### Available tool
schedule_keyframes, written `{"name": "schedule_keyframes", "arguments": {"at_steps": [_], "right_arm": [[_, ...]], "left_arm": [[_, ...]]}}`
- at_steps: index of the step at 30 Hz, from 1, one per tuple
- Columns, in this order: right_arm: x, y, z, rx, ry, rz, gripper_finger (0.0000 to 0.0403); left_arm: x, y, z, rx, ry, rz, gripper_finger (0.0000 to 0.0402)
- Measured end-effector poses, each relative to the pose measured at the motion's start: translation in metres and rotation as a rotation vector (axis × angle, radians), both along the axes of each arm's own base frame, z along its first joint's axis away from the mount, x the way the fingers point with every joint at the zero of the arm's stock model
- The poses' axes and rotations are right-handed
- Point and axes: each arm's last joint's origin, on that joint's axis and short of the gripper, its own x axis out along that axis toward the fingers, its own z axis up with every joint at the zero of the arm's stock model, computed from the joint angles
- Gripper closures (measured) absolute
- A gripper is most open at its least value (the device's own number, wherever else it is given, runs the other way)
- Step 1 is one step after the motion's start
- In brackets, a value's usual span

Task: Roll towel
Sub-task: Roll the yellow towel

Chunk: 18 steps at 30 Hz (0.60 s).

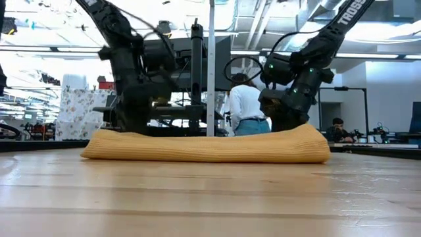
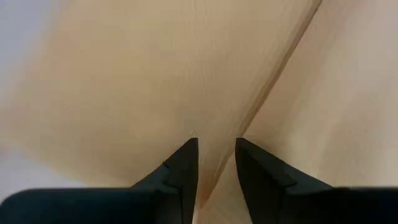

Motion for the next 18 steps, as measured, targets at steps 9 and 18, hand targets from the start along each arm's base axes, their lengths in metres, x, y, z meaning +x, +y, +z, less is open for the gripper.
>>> {"name": "schedule_keyframes", "arguments": {"at_steps": [9, 18], "right_arm": [[-0.002, 0.001, 0.069, -0.147, -0.289, -0.002, 0.0283], [-0.005, 0.023, 0.116, -0.446, -0.297, 0.310, 0.0255]], "left_arm": [[-0.007, 0.002, 0.097, 0.295, -0.355, -0.090, 0.0311], [-0.010, -0.014, 0.147, 0.315, -0.291, -0.155, 0.0269]]}}
